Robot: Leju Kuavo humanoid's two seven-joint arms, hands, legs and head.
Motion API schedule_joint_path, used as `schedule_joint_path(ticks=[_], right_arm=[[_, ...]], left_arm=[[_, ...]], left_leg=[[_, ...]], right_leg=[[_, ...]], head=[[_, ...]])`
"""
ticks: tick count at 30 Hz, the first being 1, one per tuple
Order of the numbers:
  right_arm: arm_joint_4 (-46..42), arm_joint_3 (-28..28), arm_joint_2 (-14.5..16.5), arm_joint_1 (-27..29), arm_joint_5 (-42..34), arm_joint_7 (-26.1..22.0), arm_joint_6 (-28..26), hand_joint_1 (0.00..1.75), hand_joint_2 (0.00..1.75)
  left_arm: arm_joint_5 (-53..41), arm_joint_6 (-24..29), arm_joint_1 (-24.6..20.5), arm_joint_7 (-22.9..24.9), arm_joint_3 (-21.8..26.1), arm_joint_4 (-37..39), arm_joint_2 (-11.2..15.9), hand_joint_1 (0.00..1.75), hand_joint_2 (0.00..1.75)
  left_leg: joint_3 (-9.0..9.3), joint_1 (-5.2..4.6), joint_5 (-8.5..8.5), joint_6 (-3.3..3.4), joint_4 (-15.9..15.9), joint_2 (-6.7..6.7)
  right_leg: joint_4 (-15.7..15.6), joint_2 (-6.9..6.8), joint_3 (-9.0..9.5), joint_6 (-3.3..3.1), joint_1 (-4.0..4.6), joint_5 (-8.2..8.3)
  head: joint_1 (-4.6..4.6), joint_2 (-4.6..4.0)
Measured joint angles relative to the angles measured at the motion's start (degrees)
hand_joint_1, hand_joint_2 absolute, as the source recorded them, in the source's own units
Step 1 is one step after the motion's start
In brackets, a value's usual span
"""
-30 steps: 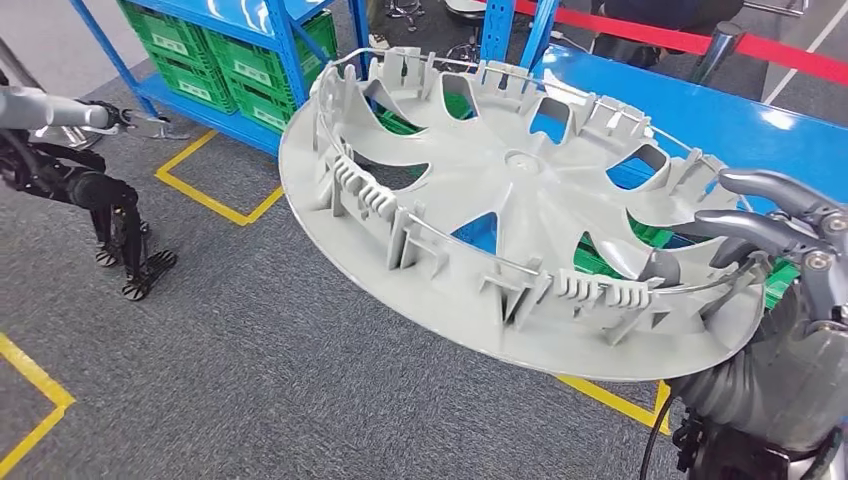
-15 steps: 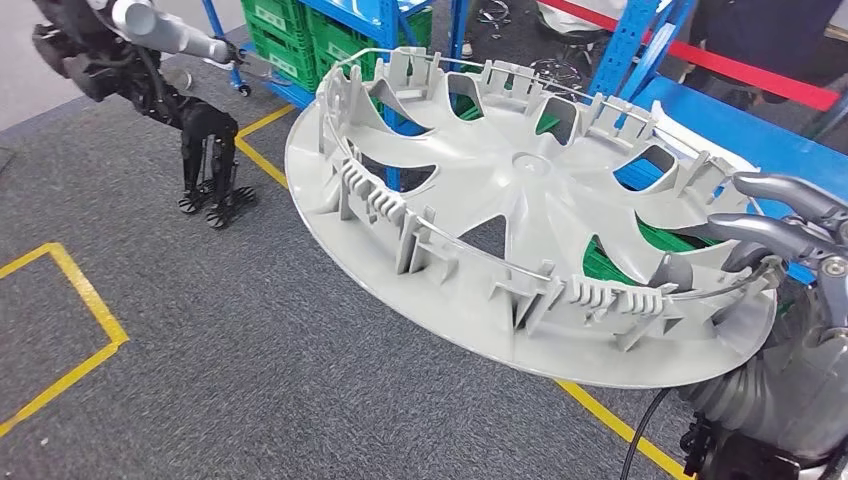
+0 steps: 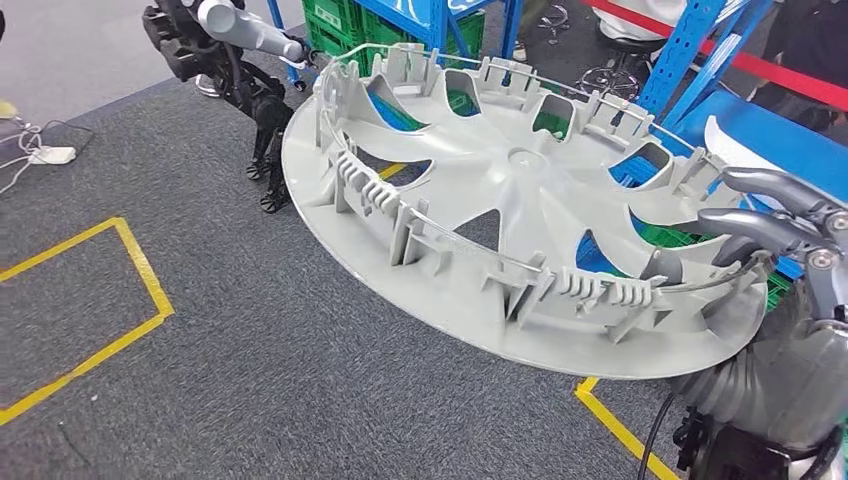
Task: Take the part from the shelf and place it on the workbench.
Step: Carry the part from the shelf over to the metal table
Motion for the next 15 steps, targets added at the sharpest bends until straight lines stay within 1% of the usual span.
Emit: schedule_joint_path(ticks=[1,2,3,4,5,6,7,9,10,11,12,13,14,15], right_arm=[[0.01,0.03,0.01,0.04,-0.01,0.0,0.0,1.75,1.75],[0.01,0.05,0.01,0.08,-0.01,0.0,0.0,1.75,1.75],[0.01,0.07,0.01,0.1,-0.01,0.0,0.0,1.75,1.75],[0.01,0.08,0.01,0.1,0.0,0.0,0.0,1.75,1.75],[0.01,0.08,0.01,0.06,0.0,0.0,0.0,1.75,1.75],[0.01,0.08,0.01,0.02,0.01,0.0,0.0,1.75,1.75],[0.01,0.08,0.02,-0.01,0.0,0.0,0.0,1.75,1.75],[0.01,0.08,0.02,-0.06,-0.01,0.0,0.0,1.75,1.75],[0.0,0.07,0.02,-0.05,-0.01,0.0,-0.01,1.75,1.75],[-0.01,0.05,0.0,-0.05,0.0,0.0,-0.01,1.75,1.75],[-0.01,0.03,-0.01,-0.03,0.01,0.0,-0.02,1.75,1.75],[-0.01,0.02,-0.02,0.0,0.01,0.0,-0.02,1.75,1.75],[0.0,0.02,-0.02,0.05,0.0,0.0,-0.02,1.75,1.75],[0.01,0.03,-0.02,0.13,-0.01,0.0,-0.02,1.75,1.75]], left_arm=[[0.03,0.0,0.01,0.0,0.0,0.0,0.02,0.0,1.75],[0.05,0.0,0.03,0.0,0.0,0.0,0.05,0.0,1.75],[0.07,0.0,0.03,0.0,0.0,0.0,0.07,0.0,1.75],[0.07,0.0,0.01,0.0,0.0,-0.01,0.08,0.0,1.75],[0.07,0.0,-0.02,0.0,0.0,-0.01,0.08,0.0,1.75],[0.07,0.0,-0.05,0.0,0.0,-0.01,0.08,0.0,1.75],[0.07,0.0,-0.05,0.0,0.0,-0.01,0.08,0.0,1.75],[0.07,0.0,0.01,0.0,0.0,0.0,0.09,0.0,1.75],[0.07,0.0,0.01,0.0,0.0,0.0,0.09,0.0,1.75],[0.07,0.0,-0.03,0.0,0.0,0.0,0.09,0.0,1.75],[0.07,0.0,-0.07,0.0,0.0,-0.01,0.05,0.0,1.75],[0.07,0.0,-0.11,0.0,0.0,-0.01,0.02,0.0,1.75],[0.07,0.0,-0.11,0.0,0.0,-0.01,-0.02,0.0,1.75],[0.07,0.0,-0.09,0.0,0.0,-0.01,-0.05,0.0,1.75]], left_leg=[[-0.16,0.23,0.51,-0.2,0.33,0.06],[0.9,0.39,2.01,-0.34,-1.65,0.33],[2.95,0.47,4.04,-0.41,-5.39,0.99],[5.18,0.27,5.43,-0.39,-9.34,2.37],[6.91,0.08,6.36,-0.13,-12.48,3.5],[7.89,-0.13,6.66,0.2,-14.36,4.34],[8.1,-0.37,6.43,0.61,-14.95,4.61],[7.95,-0.34,6.6,1.45,-15.15,3.38],[7.99,-0.28,6.71,1.79,-15.28,2.71],[8.06,-0.2,6.85,2.13,-15.43,2.08],[8.13,-0.15,6.95,2.42,-15.53,1.44],[8.12,-0.25,6.97,2.61,-15.52,0.79],[8.12,-0.38,6.99,2.77,-15.52,0.14],[8.14,-0.54,7.0,2.85,-15.51,-0.57]], right_leg=[[0.02,-0.63,0.04,0.08,-0.04,-0.09],[0.05,-1.19,0.13,0.23,-0.08,-0.2],[0.09,-1.7,0.3,0.45,-0.12,-0.35],[0.14,-2.14,0.48,0.76,-0.06,-0.55],[0.23,-2.54,0.64,1.09,0.04,-0.76],[0.28,-2.96,0.78,1.39,0.17,-0.93],[0.27,-3.39,0.89,1.69,0.28,-1.04],[0.15,-4.13,1.12,2.26,0.17,-1.3],[0.62,-3.58,1.06,2.56,0.03,-1.89],[2.14,-2.53,0.5,2.77,-0.08,-3.06],[4.97,-1.17,-0.69,2.89,-0.16,-4.8],[8.8,0.11,-2.4,2.88,-0.15,-6.76],[12.77,0.73,-4.31,2.83,-0.11,-8.39],[15.69,0.98,-5.81,2.73,-0.07,-9.17]], head=[[-0.21,0.0],[-0.4,0.0],[-0.57,0.0],[-0.71,0.0],[-0.8,0.0],[-0.79,0.0],[-0.74,0.0],[-0.55,0.01],[-0.44,0.01],[-0.26,0.01],[0.04,0.01],[0.41,0.0],[0.75,0.0],[1.01,0.0]])
